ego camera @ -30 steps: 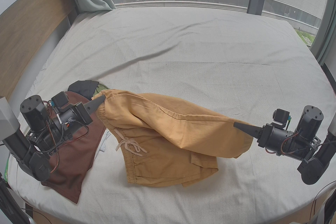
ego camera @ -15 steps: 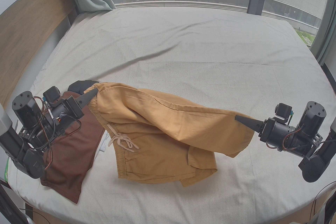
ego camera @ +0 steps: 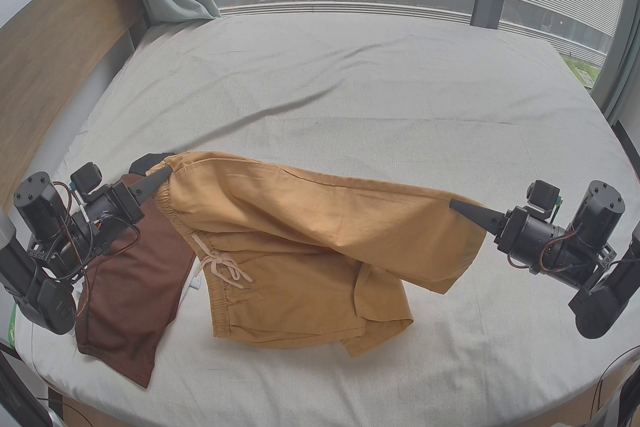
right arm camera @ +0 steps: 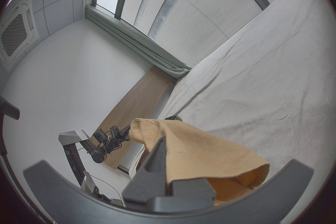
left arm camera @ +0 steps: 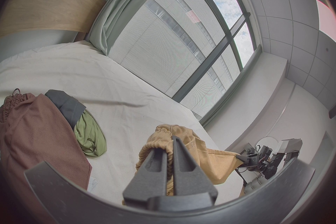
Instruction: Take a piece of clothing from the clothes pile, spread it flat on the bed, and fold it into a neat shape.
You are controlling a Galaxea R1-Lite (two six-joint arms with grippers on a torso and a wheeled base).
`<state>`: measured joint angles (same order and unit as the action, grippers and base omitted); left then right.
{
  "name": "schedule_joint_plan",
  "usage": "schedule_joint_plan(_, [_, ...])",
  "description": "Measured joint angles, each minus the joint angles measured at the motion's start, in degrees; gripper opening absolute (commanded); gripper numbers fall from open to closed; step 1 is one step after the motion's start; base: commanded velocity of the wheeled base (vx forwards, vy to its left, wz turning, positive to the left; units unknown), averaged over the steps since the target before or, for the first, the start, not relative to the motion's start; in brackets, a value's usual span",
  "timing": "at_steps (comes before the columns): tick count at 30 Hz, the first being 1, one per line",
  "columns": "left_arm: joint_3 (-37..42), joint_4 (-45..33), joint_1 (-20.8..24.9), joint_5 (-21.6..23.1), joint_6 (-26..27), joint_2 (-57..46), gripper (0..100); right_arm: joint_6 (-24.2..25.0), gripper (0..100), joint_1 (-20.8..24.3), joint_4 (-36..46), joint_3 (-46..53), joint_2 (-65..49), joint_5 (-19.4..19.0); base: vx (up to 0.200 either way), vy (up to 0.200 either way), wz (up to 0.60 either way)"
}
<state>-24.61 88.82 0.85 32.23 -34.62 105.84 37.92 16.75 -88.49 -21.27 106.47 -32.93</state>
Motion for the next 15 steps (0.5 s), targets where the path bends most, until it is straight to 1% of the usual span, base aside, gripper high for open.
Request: schedule_joint_plan(15, [-0.9, 0.0, -1.3, 0.1, 0.0, 0.1, 0, 0.0, 0, -1.9, 0.0, -1.0, 0.0, 0.0, 0.0, 0.0, 0.0])
